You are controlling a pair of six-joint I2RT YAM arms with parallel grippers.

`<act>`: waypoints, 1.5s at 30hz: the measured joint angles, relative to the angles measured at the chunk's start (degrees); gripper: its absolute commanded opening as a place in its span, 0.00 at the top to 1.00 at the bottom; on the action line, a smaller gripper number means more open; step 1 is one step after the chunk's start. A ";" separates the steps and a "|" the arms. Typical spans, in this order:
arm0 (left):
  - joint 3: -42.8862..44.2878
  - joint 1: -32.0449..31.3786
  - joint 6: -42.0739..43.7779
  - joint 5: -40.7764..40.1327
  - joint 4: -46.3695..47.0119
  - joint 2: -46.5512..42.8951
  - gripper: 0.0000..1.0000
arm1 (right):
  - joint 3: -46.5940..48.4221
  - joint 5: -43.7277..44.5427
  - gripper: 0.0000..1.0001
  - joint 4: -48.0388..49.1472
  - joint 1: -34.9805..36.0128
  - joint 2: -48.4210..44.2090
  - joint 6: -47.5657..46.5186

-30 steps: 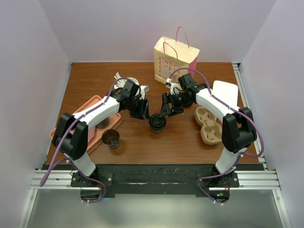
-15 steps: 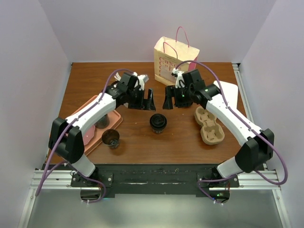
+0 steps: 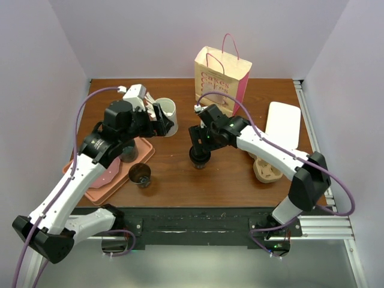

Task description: Pack the takeout coffee

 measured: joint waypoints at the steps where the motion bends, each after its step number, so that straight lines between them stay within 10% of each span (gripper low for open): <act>1: -0.11 0.04 0.04 0.07 -0.04 -0.37 0.00 | 0.00 0.33 0.21 -0.02 0.42 1.11 0.17; 18: -2.84 0.02 0.66 0.46 -4.39 -3.48 0.00 | 0.70 4.02 0.18 0.48 2.73 6.49 0.61; 26: -2.89 0.02 0.70 -0.28 -4.57 -3.93 0.01 | 1.46 4.96 0.38 0.46 3.13 7.74 0.17; 45: -2.89 0.02 0.90 -2.38 -4.74 -3.98 0.00 | 5.40 12.15 0.42 -2.86 -1.25 7.89 -2.49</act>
